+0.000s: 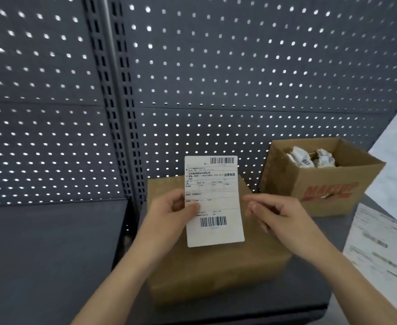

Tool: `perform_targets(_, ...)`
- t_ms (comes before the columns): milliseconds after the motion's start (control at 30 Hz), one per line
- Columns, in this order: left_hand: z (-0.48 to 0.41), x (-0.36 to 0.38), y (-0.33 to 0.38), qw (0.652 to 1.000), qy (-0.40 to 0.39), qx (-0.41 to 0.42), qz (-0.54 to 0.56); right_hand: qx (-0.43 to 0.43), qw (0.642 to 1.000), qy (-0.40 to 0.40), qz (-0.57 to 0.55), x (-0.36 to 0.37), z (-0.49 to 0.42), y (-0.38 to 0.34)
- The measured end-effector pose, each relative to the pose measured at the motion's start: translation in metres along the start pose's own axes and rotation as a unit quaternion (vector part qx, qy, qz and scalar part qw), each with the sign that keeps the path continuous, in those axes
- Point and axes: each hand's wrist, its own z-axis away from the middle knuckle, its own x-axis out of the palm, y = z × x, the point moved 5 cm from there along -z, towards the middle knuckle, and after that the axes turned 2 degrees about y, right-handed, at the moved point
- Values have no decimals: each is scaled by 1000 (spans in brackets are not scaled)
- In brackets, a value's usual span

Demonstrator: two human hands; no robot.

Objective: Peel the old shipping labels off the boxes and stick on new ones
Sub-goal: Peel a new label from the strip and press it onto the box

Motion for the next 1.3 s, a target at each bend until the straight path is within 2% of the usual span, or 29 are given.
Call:
perform_targets(367, -9, -10, -7, 999, 12, -3, -36, -9, 996, -80, 29, 22, -30, -6)
perform_targets(567, -3, 3, -5, 989, 46, 42, -132, -37, 993, -102, 53, 16, -35, 0)
perform_targets(833, 11, 1, 2, 963, 100, 57, -245, -46, 994, -103, 9, 18, -42, -1)
perform_targets(1100, 11, -6, 8, 974, 108, 65, -190, -46, 995, -81, -21, 16, -42, -3)
perform_targets(1300, 15, -1, 6, 977, 108, 58, -172, -20, 994, -100, -29, 17, -37, 4)
